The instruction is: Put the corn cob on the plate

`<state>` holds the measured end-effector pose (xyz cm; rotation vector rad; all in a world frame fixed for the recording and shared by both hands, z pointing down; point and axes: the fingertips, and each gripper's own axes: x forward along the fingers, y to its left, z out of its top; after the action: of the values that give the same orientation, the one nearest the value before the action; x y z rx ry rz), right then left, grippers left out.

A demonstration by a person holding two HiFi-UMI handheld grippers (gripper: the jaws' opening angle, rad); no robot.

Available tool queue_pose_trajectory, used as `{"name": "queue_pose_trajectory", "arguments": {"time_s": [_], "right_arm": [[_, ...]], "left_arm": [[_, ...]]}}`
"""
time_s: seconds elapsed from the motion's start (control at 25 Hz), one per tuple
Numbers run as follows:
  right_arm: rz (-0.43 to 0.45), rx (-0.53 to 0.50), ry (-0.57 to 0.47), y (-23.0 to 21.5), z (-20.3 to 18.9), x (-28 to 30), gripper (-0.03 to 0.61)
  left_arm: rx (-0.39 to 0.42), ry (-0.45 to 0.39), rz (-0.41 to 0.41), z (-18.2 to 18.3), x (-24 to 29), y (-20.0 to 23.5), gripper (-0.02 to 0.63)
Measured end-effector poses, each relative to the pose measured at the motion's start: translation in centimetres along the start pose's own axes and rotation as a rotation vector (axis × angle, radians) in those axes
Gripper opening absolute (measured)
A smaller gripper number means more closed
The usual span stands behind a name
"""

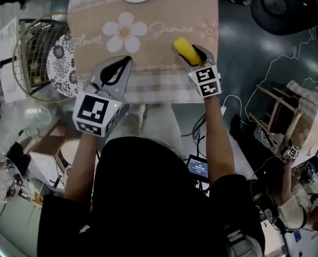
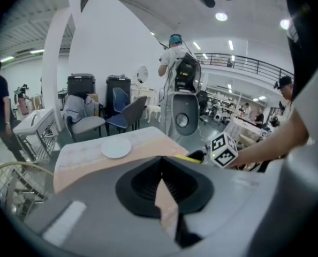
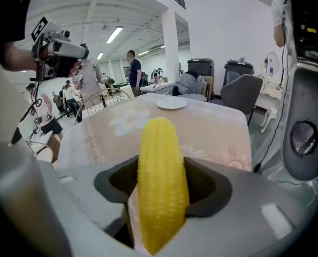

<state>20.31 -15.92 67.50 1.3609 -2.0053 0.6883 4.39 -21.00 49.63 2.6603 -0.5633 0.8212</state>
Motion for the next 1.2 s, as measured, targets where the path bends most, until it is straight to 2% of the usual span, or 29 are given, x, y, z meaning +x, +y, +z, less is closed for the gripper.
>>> {"name": "queue_pose_trajectory", "arguments": {"time_s": [0.32, 0.56, 1.2], "right_arm": [[0.059, -0.108, -0.035, -1.7, 6.8, 4.2, 0.252], [0.086, -0.148, -0.068, -3.3, 11.1, 8.0, 0.252], [0.158, -0.247, -0.100, -5.2, 19.9, 16.8, 0.252]], "left_arm": [[-0.057, -0.011, 0.099, -0.2, -1.3, 3.0, 0.008], [-0.105, -0.007, 0.168, -1.0, -1.7, 5.2, 0.008], [-0.186, 0.007, 0.231, -2.5, 0.0, 6.9, 0.008]]}}
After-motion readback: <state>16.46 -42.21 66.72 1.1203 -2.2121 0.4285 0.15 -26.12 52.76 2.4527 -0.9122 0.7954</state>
